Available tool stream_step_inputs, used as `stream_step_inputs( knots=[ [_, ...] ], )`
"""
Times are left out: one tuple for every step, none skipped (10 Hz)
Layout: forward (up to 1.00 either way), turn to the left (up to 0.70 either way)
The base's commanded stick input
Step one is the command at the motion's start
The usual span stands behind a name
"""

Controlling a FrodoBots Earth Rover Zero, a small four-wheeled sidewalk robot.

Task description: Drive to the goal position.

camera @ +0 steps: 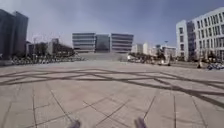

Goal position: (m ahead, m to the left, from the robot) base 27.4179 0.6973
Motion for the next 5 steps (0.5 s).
stream_step_inputs(
  knots=[
    [0.0,0.0],
    [0.0,0.0],
    [0.0,0.0],
    [0.0,0.0],
    [0.0,0.0]
  ],
)
